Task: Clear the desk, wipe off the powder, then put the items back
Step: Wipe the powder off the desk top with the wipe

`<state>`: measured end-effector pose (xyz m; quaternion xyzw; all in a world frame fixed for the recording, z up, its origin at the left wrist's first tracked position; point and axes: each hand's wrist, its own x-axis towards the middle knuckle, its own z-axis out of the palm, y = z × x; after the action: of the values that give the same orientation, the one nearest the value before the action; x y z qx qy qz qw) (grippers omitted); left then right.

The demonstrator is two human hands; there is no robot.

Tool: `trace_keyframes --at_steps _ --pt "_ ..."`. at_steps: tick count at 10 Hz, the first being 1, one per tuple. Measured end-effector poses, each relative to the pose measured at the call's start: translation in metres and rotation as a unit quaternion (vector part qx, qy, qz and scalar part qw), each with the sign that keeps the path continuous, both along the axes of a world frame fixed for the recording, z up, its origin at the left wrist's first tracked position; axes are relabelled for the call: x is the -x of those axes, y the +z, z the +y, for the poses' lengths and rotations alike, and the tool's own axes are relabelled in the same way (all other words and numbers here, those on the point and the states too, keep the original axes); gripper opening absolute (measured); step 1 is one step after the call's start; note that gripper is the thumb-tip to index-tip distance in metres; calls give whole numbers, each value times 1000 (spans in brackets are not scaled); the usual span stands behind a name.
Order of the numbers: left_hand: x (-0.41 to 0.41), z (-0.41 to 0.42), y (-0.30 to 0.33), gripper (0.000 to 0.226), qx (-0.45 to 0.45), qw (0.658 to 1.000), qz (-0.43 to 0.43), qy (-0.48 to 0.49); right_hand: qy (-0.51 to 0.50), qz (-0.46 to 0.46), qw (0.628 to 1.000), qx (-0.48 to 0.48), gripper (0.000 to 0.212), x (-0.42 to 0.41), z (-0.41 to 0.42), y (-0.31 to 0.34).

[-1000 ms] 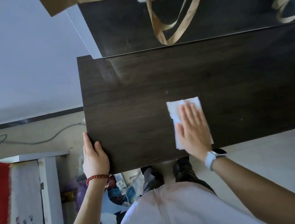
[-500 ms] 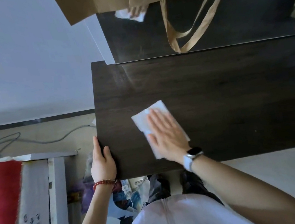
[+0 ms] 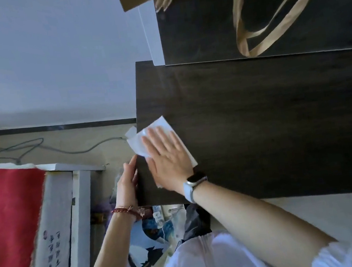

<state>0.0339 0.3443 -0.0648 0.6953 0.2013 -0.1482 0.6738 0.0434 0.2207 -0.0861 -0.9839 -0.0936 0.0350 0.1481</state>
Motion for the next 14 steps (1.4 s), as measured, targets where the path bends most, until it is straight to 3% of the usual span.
trace_keyframes --at_steps 1,2,3,4,5,6,7,9,11,14 --pt "-2 15 22 54 60 977 181 94 92 16 994 49 51 31 30 -1" --pt "7 12 21 69 14 967 236 99 160 10 984 72 51 45 20 0" --pt "18 10 24 60 49 971 217 83 217 0 973 83 52 63 0 1" --pt "24 -5 25 35 -69 988 135 9 231 -15 969 81 53 79 -28 1" --pt "38 -29 17 40 -316 946 57 -40 174 -14 981 86 51 98 -69 3" --pt "62 -60 17 48 -465 883 31 -60 92 -6 992 89 50 119 -116 5" --pt "85 -98 20 57 -503 855 -28 -120 -6 6 997 81 49 136 -171 6" --pt "112 -190 22 55 -491 840 -105 -205 -190 32 977 93 55 164 -290 5" --pt "141 -274 26 52 -468 832 -153 -253 -362 68 928 60 60 189 -404 8" --pt "157 -365 28 52 -428 819 -176 -340 -485 70 870 43 77 217 -497 11"
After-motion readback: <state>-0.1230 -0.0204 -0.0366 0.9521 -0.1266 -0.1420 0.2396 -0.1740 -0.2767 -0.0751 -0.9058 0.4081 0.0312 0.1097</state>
